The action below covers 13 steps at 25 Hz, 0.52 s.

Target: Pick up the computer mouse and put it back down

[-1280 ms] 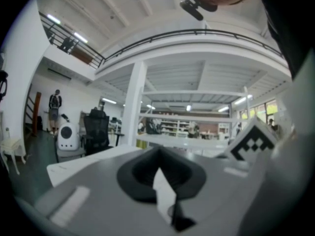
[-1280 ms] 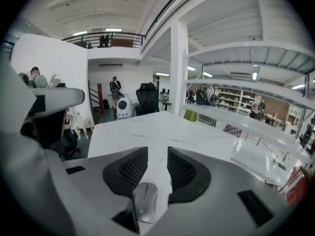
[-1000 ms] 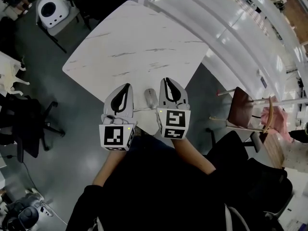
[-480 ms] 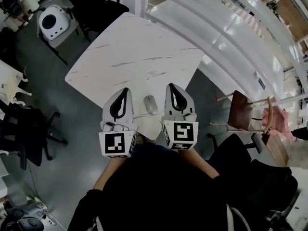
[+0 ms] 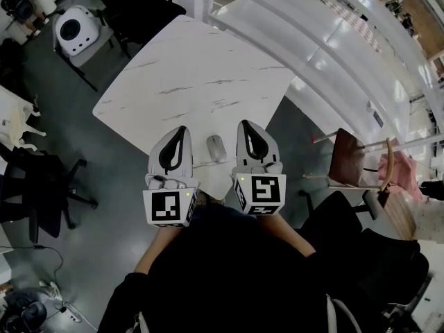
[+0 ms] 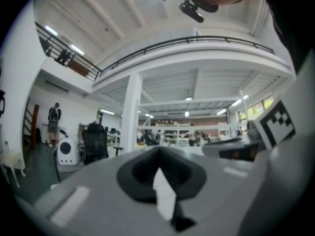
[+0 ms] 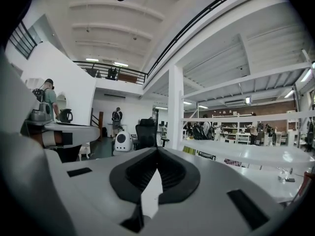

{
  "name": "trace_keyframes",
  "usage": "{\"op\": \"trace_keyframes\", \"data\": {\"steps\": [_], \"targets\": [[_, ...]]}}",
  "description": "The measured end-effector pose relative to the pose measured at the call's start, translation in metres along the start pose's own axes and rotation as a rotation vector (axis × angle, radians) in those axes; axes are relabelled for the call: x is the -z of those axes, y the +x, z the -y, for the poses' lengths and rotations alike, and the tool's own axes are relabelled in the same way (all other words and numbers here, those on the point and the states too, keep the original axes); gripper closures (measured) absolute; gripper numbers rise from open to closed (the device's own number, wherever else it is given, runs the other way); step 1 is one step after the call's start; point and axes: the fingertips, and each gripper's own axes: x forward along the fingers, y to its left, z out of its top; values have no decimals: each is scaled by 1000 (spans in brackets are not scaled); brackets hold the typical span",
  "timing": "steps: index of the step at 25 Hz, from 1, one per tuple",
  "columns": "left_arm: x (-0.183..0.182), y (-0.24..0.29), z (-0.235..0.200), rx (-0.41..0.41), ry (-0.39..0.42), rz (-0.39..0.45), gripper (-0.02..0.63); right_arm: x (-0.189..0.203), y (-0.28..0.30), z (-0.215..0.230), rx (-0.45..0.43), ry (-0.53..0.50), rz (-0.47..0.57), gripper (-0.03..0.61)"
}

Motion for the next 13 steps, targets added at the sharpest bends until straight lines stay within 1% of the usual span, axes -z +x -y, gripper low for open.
{"op": "trace_keyframes", "data": {"steps": [13], "targets": [[5,-4,10,1,-5,0,607,6,-5,2,-18,4,-3,558]]}}
